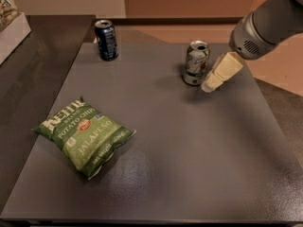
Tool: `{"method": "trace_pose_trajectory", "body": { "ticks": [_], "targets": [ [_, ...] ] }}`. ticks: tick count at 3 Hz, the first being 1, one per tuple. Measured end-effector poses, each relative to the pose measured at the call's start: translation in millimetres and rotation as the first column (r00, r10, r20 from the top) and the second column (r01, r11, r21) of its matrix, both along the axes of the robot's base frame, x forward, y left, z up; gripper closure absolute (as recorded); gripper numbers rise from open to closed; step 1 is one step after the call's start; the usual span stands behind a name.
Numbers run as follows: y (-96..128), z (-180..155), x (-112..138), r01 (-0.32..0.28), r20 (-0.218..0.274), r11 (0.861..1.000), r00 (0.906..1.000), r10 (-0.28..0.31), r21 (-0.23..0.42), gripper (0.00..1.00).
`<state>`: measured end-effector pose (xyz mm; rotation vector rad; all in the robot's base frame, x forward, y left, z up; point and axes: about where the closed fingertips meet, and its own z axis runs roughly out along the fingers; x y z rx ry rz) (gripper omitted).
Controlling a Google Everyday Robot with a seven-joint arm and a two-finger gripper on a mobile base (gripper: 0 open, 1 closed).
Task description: Move 7up can near pepsi can
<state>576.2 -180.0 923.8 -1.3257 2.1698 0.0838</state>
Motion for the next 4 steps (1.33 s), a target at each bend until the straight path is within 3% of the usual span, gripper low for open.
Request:
{"method": "trace_pose_trajectory", "body": {
  "ticks": [3,4],
  "targets": [
    [25,-25,62,0.024,0.003,0.992,0.9997,-0.025,0.127,0.0],
    [21,-28,73,0.043,-0.002,0.989,0.9991,-0.043,0.141,0.16]
  ]
}}
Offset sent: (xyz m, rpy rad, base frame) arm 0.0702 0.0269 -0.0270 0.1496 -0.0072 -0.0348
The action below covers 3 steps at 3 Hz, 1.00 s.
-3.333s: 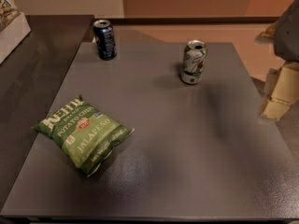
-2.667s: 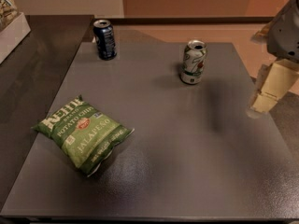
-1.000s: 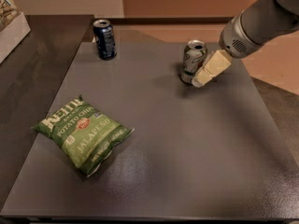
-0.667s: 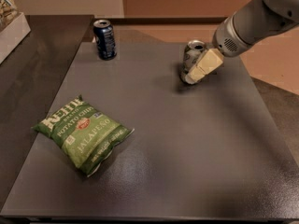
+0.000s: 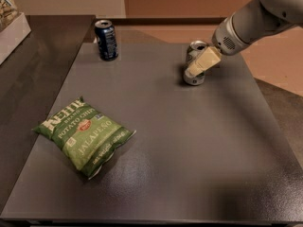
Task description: Move 7up can near pepsi can
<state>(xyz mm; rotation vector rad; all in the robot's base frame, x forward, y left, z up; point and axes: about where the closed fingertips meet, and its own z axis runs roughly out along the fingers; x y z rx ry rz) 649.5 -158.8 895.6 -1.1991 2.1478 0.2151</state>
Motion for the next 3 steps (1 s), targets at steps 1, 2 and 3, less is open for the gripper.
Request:
{"method": "trace_pose_trajectory", "body": {
  "ticks": [1,2,3],
  "targets": [
    [-6,0,6,0.013,-0.005,1.0,0.9999,-0.012,0.013,0.39],
    [-5,6,7,0.005,-0.017,0.999,0.9998,-0.004,0.042,0.62],
    [12,19,5,-0.037,-0.019,0.995,0.9991,0.038,0.09,0.86]
  ]
}}
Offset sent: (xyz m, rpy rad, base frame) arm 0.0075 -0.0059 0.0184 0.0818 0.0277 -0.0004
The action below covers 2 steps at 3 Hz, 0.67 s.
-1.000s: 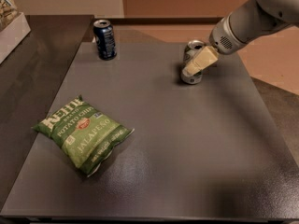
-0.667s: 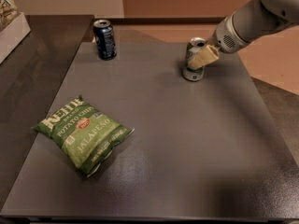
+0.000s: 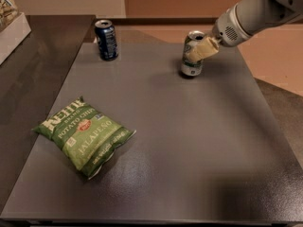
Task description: Move 7up can near pepsi can
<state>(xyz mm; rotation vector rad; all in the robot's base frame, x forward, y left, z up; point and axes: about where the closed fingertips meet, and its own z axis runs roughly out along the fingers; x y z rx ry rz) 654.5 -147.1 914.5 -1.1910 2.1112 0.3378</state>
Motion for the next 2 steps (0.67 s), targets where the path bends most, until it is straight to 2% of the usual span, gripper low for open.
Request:
{"method": "trace_pose_trajectory", "body": {
  "ticks": [1,2],
  "targets": [
    [28,15,2,-0.056,0.01,0.997,0.9984,0.056,0.045,1.0],
    [58,25,8,-0.105,0.023,0.992,0.9943,0.104,0.068,1.0]
  ]
}}
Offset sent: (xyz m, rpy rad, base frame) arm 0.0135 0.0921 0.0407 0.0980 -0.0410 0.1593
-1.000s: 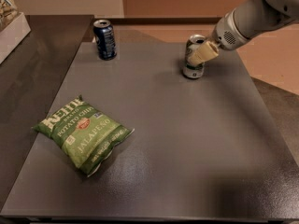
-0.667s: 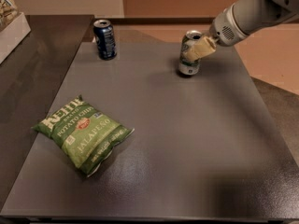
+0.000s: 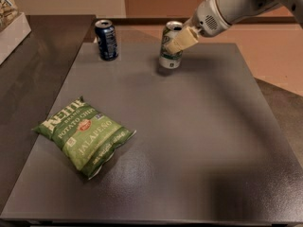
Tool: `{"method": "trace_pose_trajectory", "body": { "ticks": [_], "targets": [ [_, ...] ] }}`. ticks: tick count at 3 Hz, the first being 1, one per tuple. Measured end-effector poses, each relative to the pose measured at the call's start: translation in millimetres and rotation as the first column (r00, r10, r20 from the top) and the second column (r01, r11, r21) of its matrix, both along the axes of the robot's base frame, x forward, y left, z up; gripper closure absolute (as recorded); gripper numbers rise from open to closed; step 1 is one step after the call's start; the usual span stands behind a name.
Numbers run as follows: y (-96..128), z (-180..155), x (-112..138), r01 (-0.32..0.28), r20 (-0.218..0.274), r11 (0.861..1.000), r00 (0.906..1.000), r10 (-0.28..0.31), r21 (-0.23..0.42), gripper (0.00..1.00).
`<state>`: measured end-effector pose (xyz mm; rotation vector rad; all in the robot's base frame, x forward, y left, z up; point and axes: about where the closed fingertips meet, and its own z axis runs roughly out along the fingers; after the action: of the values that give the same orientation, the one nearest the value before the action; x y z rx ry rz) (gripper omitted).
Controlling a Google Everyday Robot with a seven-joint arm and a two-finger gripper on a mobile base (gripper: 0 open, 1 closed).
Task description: Move 7up can near pepsi can
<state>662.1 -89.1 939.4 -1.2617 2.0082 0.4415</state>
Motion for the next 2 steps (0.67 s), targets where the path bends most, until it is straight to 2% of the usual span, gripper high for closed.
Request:
{"method": "trace_pose_trajectory", "body": {
  "ticks": [2],
  "targets": [
    [60,3,14,-0.092,0.017,0.996,0.9956,0.092,-0.013,1.0]
  ]
}}
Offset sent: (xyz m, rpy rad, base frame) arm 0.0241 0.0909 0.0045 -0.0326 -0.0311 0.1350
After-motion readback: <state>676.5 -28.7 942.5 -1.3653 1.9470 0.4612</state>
